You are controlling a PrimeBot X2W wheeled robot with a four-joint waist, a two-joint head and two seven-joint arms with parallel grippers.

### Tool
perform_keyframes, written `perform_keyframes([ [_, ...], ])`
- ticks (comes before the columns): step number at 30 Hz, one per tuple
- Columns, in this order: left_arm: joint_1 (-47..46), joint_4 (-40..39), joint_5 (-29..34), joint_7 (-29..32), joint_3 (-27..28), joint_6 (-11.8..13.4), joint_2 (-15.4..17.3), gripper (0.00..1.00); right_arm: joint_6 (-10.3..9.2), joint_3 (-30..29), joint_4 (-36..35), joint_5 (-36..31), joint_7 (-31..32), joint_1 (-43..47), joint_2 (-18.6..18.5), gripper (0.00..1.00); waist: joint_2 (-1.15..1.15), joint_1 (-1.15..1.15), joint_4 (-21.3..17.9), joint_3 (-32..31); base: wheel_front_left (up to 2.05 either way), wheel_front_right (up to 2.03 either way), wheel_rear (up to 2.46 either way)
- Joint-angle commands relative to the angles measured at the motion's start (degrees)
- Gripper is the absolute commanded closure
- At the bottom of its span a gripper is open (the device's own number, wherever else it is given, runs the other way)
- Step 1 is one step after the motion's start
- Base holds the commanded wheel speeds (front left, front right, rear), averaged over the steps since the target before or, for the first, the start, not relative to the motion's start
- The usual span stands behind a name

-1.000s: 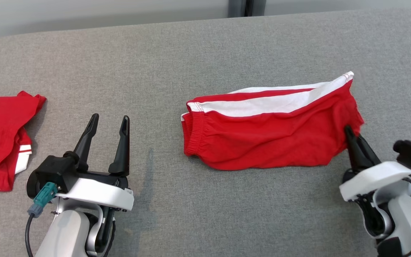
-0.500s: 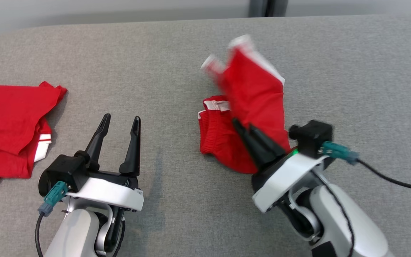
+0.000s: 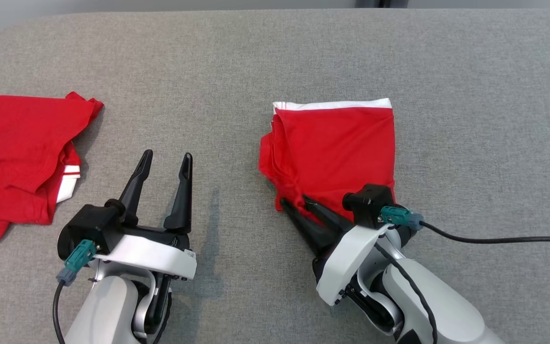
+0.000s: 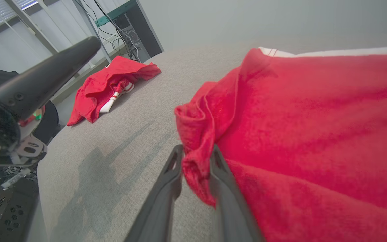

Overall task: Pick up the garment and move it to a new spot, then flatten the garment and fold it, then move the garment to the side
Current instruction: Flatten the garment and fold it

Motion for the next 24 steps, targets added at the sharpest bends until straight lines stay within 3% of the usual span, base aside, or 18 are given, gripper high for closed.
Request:
perform_keyframes([
  [1,-0.8,0.2,-0.4,-0.3,0.2,-0.1,0.1,0.0,0.0,0.3,0.3,0.1,-0.7,-0.4,-0.1,0.0,0.0,0.0,-0.1,-0.1,0.0,0.0,0.0],
  [7,-0.4,0.9,-0.5,-0.6,0.6,0.2,0.5,0.0,0.0,1.7,-1.9,-0.5,-3.4,1.3,-0.8,0.0,0.0,0.0,-1.2,-1.1,0.0,0.0,0.0],
  [12,0.9,0.9,-0.2,-0.4,1.2,0.9,1.7,0.0,0.0,-1.7,-7.2,-1.4,-6.4,4.1,-2.5,0.0,0.0,0.0,-3.0,-2.9,0.0,0.0,0.0],
  [15,1.6,0.5,-0.1,0.1,1.8,1.6,2.6,0.0,0.0,-6.8,-10.4,-2.9,-8.1,6.3,-3.4,0.0,0.0,0.0,-4.1,-4.1,0.0,0.0,0.0],
  [17,2.7,-0.3,0.0,0.6,2.4,2.2,3.6,0.0,0.0,-13.7,-13.1,-5.2,-8.8,8.9,-3.9,0.0,0.0,0.0,-4.9,-5.6,0.0,0.0,0.0],
  [24,5.8,-3.2,-0.2,2.0,3.3,3.9,5.3,0.0,0.0,-29.6,-17.8,-11.5,-6.4,15.2,-3.7,0.0,0.0,0.0,-6.0,-8.8,0.0,0.0,0.0],
])
